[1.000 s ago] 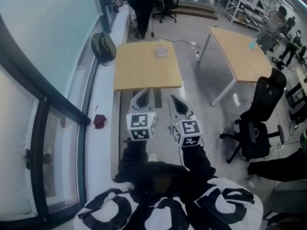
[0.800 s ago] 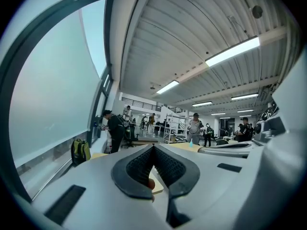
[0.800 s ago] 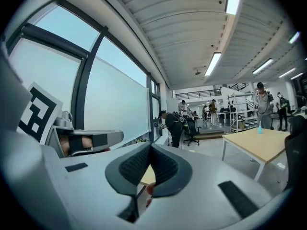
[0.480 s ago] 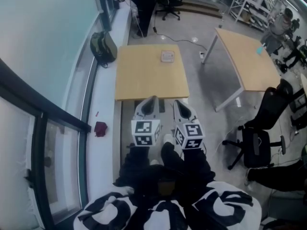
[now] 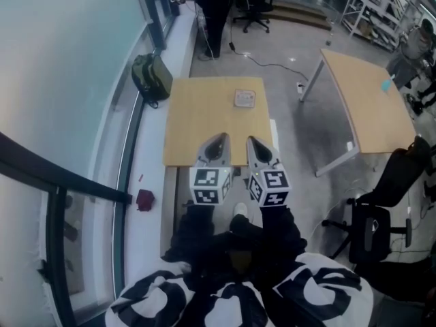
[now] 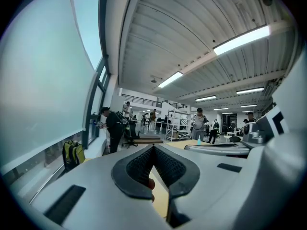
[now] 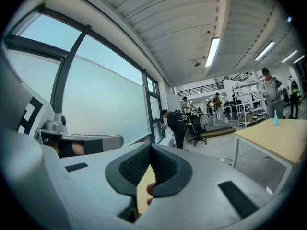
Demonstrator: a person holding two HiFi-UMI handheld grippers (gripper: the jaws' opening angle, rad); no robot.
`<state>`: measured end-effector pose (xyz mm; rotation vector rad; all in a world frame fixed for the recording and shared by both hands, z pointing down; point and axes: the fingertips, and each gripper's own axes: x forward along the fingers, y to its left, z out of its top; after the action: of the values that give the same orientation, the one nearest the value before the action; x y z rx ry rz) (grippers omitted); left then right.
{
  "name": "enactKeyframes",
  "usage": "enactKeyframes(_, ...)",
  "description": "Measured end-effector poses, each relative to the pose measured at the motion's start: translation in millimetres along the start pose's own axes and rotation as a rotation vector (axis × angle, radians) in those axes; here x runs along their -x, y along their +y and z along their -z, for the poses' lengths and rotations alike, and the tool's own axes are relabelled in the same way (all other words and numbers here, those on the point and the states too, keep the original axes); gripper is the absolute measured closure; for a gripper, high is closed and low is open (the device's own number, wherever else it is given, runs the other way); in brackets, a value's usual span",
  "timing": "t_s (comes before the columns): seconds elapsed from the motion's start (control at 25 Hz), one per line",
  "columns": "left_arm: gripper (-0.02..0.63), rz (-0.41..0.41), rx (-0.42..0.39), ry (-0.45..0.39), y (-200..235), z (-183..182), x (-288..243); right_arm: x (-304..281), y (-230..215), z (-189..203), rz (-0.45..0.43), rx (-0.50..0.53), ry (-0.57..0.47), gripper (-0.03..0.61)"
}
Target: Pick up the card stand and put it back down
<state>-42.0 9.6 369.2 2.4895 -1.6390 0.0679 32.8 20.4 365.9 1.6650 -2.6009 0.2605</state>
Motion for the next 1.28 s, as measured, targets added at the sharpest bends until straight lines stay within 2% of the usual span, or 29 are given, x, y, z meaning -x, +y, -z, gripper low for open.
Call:
enactKeyframes(0.2,0.606,-0.018,-0.047,-0.027,-0.2,-23.1,-66.4,-51.8,-49.1,-31.6,-0.027,-0.01,-0.041,0.561)
enactKeyframes(0.32,0.606,-0.03,-0.058,-0.06,-0.4,-31.7,-96.3,-72.1,-69.2,-31.7,-0.046,-0.015,-0.039,0.561)
enactKeyframes(0.44,0.606,-0.011,-0.082,-0.065,-0.7,-22.0,-120.6,-88.9,-88.0,-11.1,-0.047,-0.033,-0.002,0.561)
enactKeyframes(0.6,0.606,0.027,-0.032,-0.025,3.4,-2.7,-150.4,-108.3,-103.6,3.0,-0.058,-0.038,0.034,0.56)
enactKeyframes(0.76,0.606,0.065,-0.109,-0.029,2.5,7.1,-173.9,-124.9,-112.3,9.0,-0.059,-0.042,0.042,0.56)
enactKeyframes(0.84,0.607,0.082,-0.11,-0.034,10.1,13.7,-184.4,-135.3,-113.3,15.9,-0.061,-0.038,0.052,0.56)
enactKeyframes(1.0,0.607,0.155,-0.112,-0.05,22.7,20.8,-207.4,-161.0,-125.4,28.6,-0.021,-0.033,0.07,0.56)
enactKeyframes(1.12,0.607,0.161,-0.087,-0.042,37.9,28.6,-220.7,-179.9,-132.9,37.9,0.005,0.003,0.09,0.557)
enactKeyframes(1.2,0.607,0.163,-0.093,-0.021,48.5,36.9,-227.2,-190.8,-131.3,45.8,-0.011,0.015,0.104,0.557)
enactKeyframes(1.28,0.606,0.181,-0.112,0.003,54.6,48.6,-234.1,-201.4,-130.6,57.0,-0.052,-0.019,0.12,0.557)
